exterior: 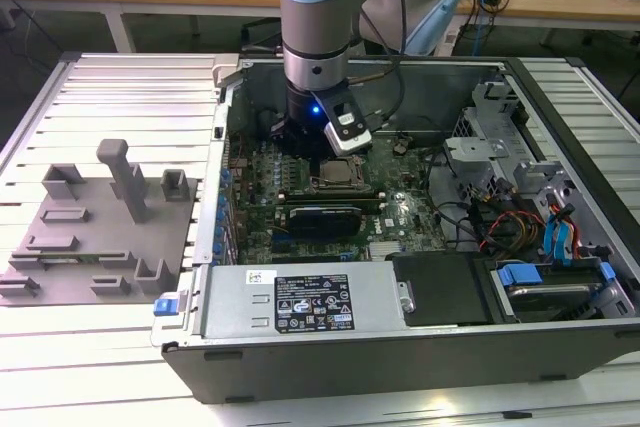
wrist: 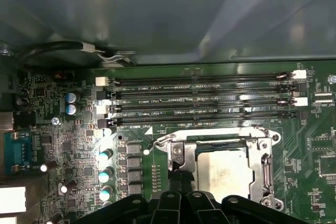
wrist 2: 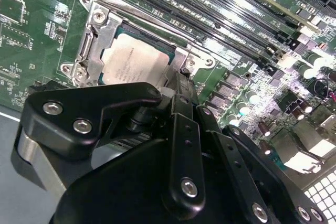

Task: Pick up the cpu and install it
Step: 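Close the cpu cover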

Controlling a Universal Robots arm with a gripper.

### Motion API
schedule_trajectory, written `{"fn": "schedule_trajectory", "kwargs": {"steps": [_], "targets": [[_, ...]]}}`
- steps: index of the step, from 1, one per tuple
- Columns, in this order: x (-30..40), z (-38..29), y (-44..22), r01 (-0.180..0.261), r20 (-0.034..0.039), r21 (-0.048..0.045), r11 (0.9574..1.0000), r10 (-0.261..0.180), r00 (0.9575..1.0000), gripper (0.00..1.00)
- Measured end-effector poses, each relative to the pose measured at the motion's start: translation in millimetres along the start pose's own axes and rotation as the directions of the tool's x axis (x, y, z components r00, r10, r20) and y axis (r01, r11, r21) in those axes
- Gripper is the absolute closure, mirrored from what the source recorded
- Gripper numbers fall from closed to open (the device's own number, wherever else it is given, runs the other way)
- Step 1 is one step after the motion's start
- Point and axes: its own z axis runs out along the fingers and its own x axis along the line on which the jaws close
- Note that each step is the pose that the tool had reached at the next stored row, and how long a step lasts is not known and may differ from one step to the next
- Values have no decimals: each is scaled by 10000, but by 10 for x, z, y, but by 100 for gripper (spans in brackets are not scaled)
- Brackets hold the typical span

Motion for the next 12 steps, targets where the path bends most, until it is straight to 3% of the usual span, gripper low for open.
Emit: {"fn": "schedule_trajectory", "kwargs": {"steps": [12], "targets": [[2,33,-1,-1,0,1,10000,1,10000,89]]}}
